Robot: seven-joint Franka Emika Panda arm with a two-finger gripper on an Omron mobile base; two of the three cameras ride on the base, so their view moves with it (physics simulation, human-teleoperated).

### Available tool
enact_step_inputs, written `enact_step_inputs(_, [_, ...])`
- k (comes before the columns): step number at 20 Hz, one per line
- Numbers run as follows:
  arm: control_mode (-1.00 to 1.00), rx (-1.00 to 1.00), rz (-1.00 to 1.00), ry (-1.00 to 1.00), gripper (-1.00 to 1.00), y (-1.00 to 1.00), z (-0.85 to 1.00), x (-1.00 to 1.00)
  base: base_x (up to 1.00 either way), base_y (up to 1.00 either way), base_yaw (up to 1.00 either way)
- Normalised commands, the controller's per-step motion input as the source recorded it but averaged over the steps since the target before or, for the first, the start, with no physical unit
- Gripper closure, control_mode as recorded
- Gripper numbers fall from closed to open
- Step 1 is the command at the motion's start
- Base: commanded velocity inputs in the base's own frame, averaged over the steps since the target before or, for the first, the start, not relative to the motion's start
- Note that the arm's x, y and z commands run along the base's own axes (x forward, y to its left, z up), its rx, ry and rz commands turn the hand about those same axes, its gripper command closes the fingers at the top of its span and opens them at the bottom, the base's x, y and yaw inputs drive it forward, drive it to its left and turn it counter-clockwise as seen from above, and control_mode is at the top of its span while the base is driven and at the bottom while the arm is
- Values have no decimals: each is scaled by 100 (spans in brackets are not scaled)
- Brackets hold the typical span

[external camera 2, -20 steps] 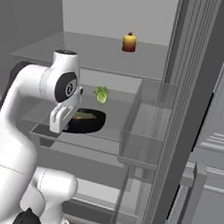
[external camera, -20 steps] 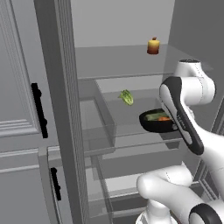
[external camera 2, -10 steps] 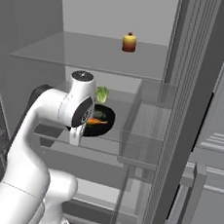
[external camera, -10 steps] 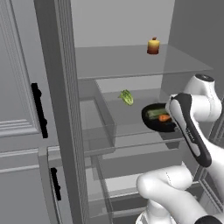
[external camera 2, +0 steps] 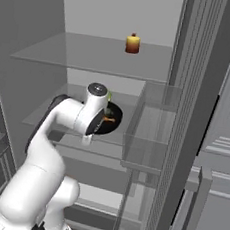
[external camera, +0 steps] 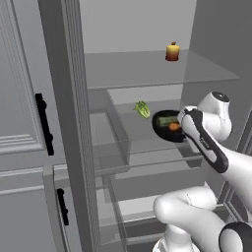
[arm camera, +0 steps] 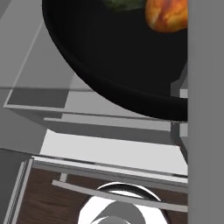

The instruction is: Pick the chicken drumstick and cucumber from their plates and place them in the bowl. Then put the bowl in the fridge.

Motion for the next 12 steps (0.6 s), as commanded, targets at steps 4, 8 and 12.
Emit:
enact_step_inputs(4, [-100,1,0,1,100,-3,-35,55,0,0,0])
enact_step_inputs(8, [-100,0,0,1,100,0,-40,44,0,0,0])
enact_step_inputs(12, [-100,0,0,0,100,0,-45,48,0,0,0])
